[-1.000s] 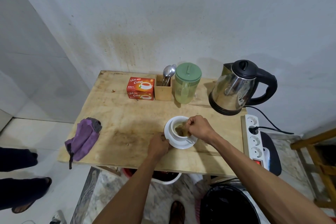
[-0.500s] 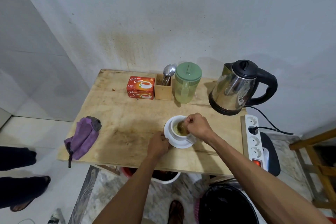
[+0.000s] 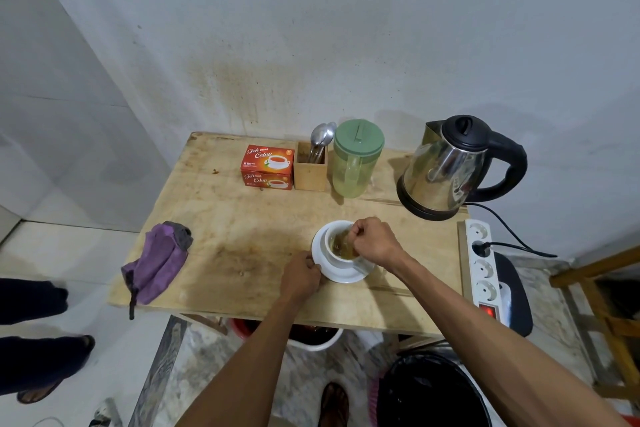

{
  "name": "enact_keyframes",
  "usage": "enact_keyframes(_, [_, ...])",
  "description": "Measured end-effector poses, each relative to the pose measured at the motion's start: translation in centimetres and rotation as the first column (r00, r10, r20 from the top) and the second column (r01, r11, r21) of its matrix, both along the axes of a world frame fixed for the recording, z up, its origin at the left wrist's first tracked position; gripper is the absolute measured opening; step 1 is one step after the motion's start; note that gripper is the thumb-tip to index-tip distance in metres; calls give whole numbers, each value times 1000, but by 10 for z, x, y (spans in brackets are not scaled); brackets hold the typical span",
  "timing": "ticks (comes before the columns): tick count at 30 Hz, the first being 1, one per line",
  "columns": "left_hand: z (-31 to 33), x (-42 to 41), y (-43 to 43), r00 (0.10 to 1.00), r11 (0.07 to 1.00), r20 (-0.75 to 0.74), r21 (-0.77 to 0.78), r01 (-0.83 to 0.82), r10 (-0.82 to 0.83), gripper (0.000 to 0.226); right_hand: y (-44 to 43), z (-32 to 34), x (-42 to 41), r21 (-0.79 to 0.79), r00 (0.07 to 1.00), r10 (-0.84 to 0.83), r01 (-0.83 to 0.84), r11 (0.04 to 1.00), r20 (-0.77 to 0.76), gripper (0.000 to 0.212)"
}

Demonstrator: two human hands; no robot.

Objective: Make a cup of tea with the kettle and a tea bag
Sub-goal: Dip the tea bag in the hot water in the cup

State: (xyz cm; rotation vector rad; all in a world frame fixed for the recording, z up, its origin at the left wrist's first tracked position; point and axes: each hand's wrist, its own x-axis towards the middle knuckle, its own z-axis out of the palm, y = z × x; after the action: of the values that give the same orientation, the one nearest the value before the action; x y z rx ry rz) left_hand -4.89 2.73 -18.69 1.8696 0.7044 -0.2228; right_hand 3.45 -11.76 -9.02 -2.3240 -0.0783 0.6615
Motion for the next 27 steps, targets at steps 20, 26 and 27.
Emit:
enact_keyframes(20, [-2,1,1,1000,1000,2,5,23,-23,32,1,0,5,90,987,-144,138,986,65,16])
enact_keyframes(26, [5,-1,-1,1000,1000,9,-6,1,-1,25,-2,-8,0,-36,997,-70,71,997,27,19])
enact_keyframes(27, [6,-1,-2,1000,1000,8,-9,-3,3,25,-3,-10,-1,-45,998,-66,67,997,21,20])
